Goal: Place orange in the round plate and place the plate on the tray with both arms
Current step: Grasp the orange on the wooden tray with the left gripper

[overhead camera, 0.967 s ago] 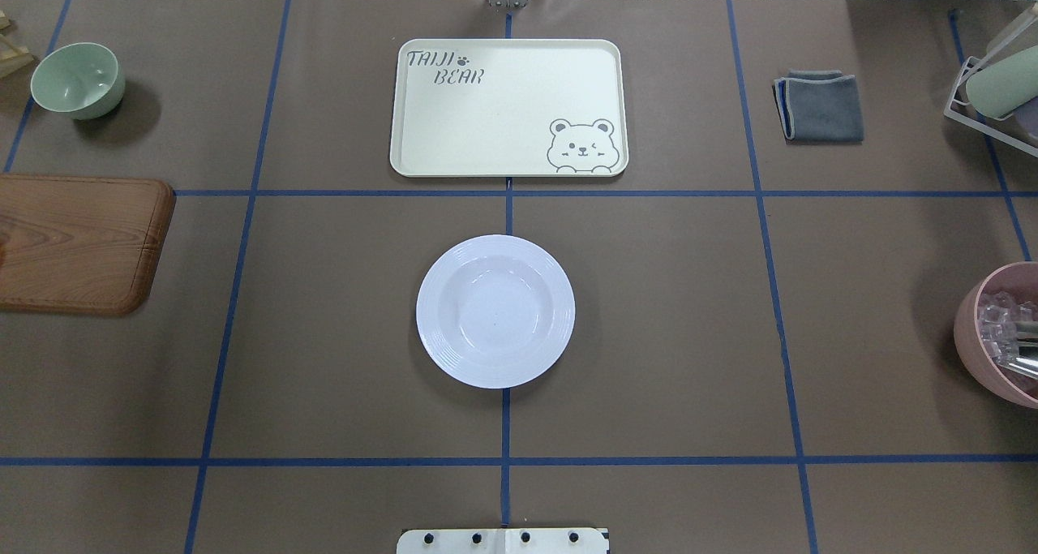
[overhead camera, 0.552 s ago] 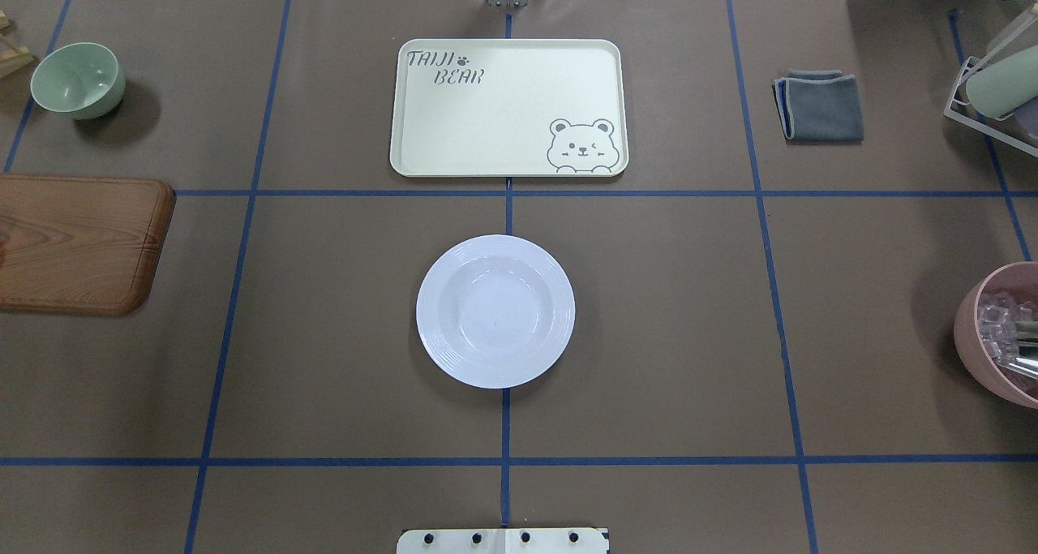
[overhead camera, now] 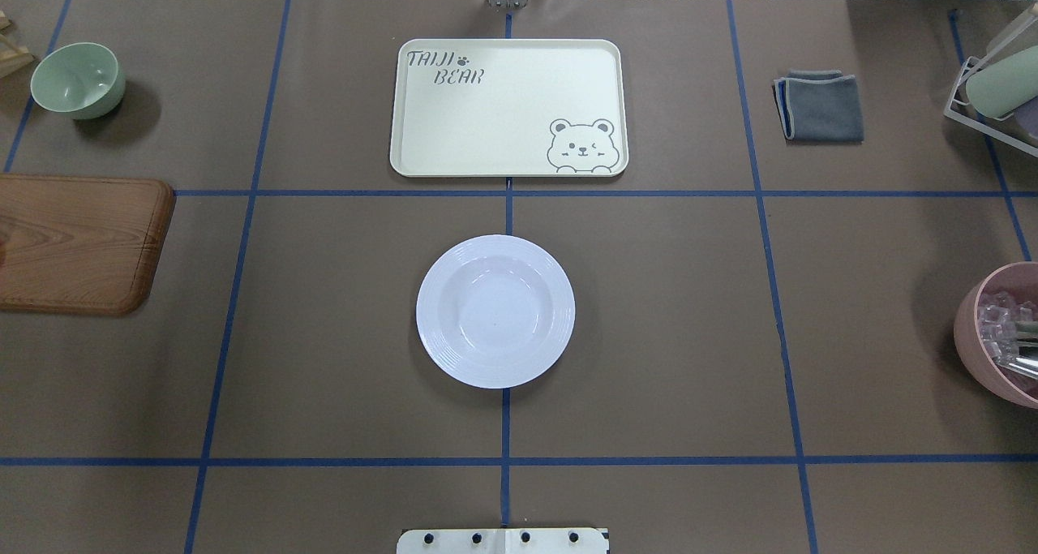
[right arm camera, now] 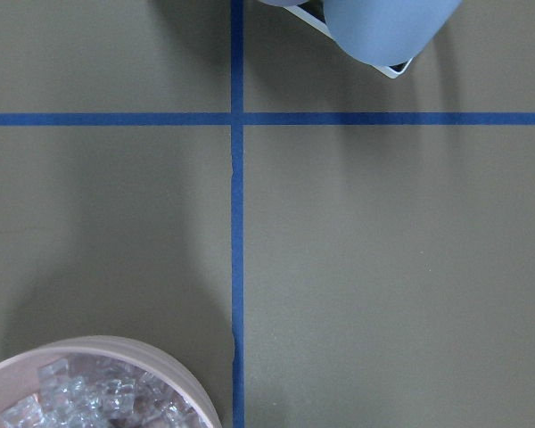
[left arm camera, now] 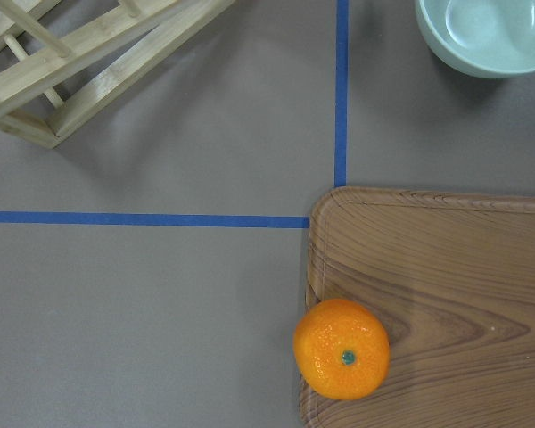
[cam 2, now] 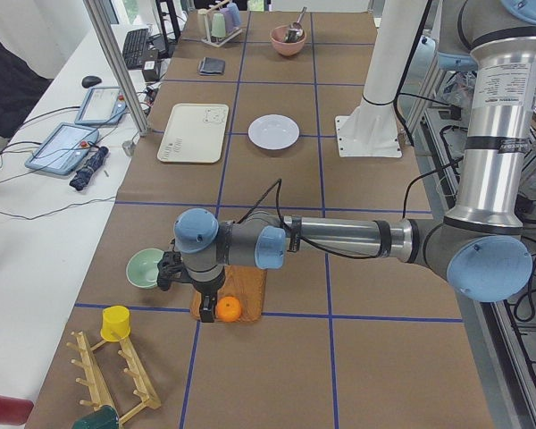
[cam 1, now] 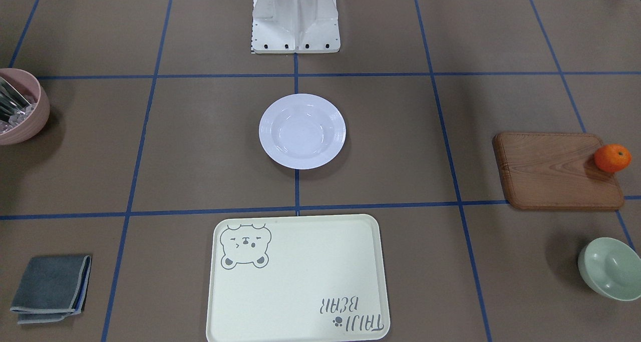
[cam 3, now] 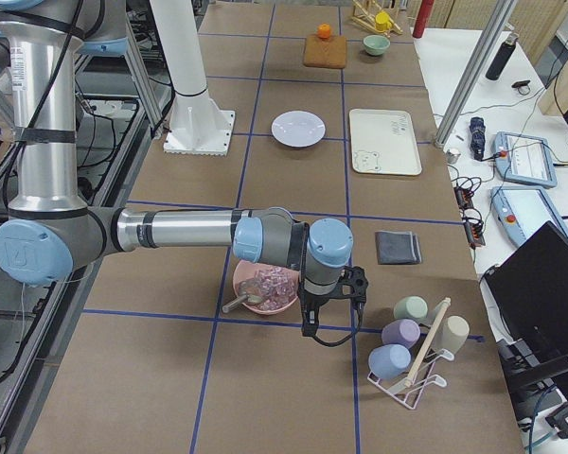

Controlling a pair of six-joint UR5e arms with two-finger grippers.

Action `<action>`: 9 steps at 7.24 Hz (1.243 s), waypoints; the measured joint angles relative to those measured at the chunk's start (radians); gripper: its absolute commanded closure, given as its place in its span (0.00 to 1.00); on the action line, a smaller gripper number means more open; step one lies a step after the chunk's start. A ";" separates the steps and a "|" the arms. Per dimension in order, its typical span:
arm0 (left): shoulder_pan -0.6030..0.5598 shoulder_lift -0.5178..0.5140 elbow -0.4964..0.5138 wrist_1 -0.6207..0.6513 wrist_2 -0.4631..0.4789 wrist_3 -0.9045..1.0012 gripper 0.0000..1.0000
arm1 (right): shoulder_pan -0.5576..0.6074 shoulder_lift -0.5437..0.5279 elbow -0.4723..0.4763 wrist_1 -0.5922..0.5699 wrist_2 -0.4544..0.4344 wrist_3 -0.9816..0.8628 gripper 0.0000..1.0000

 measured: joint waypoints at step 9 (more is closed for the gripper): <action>0.014 -0.002 -0.036 -0.005 -0.016 -0.002 0.01 | -0.005 0.013 0.013 0.000 -0.005 0.002 0.00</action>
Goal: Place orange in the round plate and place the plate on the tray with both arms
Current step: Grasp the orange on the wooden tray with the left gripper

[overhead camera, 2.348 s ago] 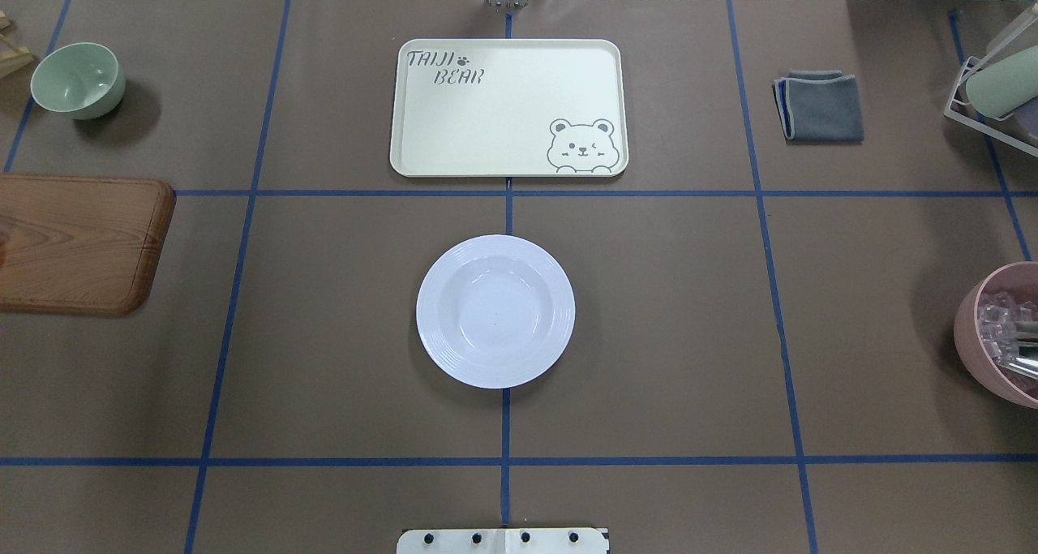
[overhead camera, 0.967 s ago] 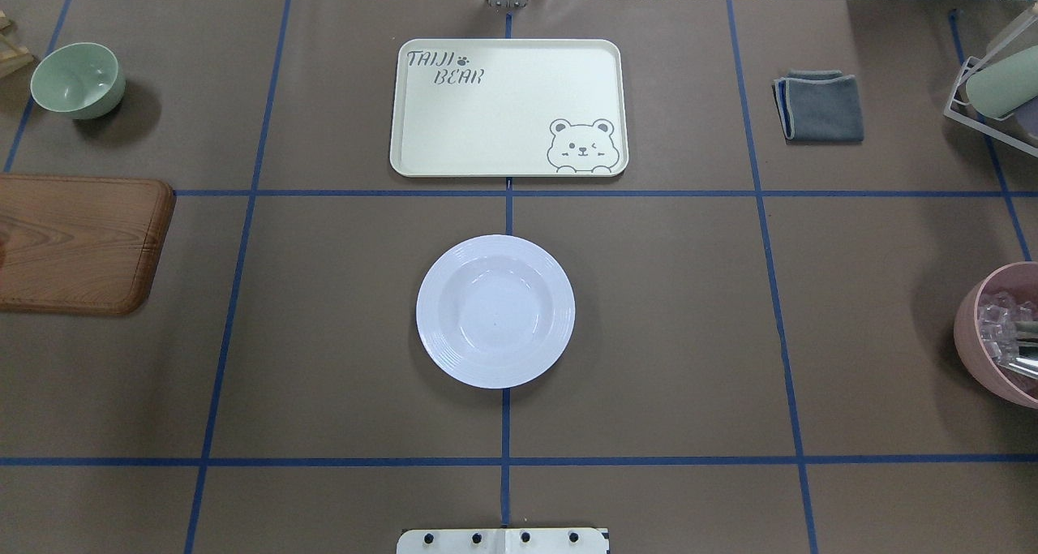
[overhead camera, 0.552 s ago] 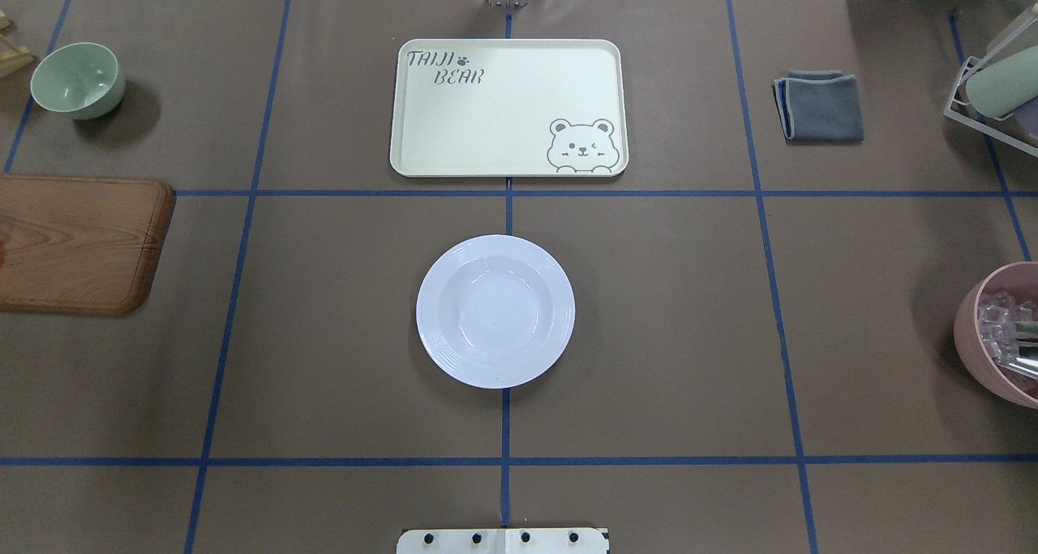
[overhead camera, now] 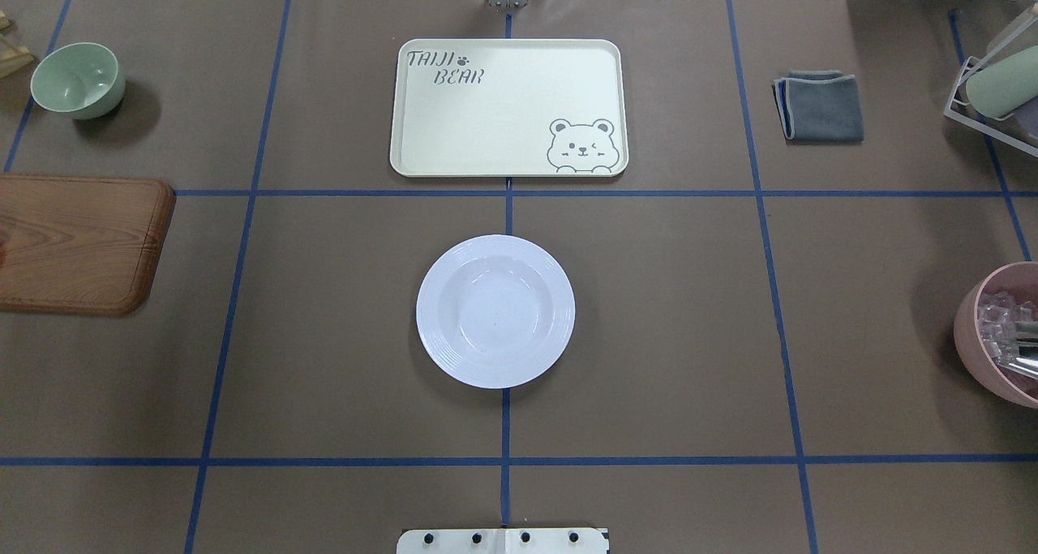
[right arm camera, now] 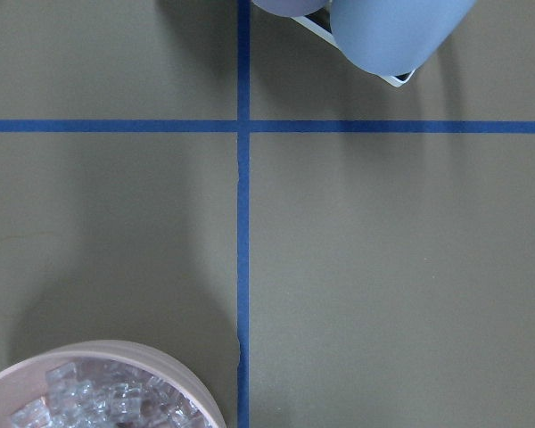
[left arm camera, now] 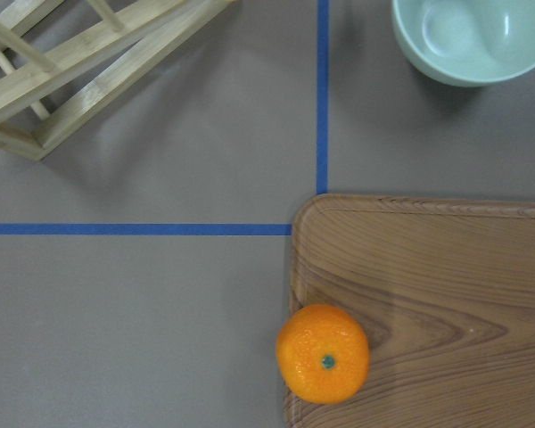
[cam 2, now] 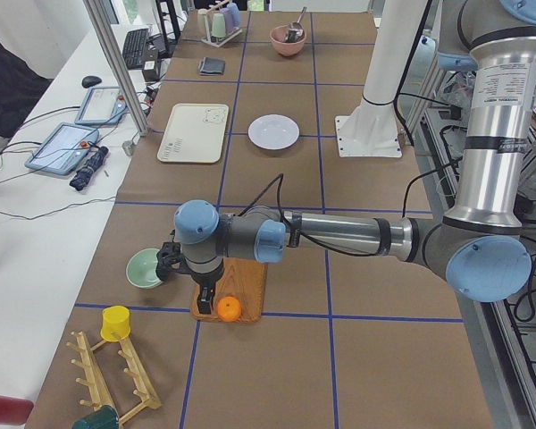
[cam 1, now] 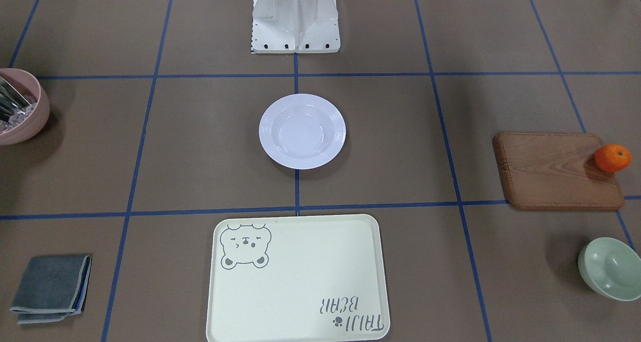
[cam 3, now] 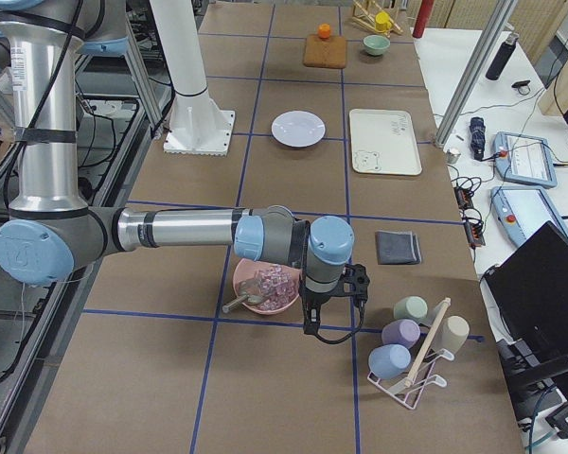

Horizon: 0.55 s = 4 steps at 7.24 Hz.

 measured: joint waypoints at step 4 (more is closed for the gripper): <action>0.048 -0.010 0.042 -0.028 0.004 0.004 0.01 | -0.047 0.044 -0.005 -0.005 -0.065 -0.007 0.00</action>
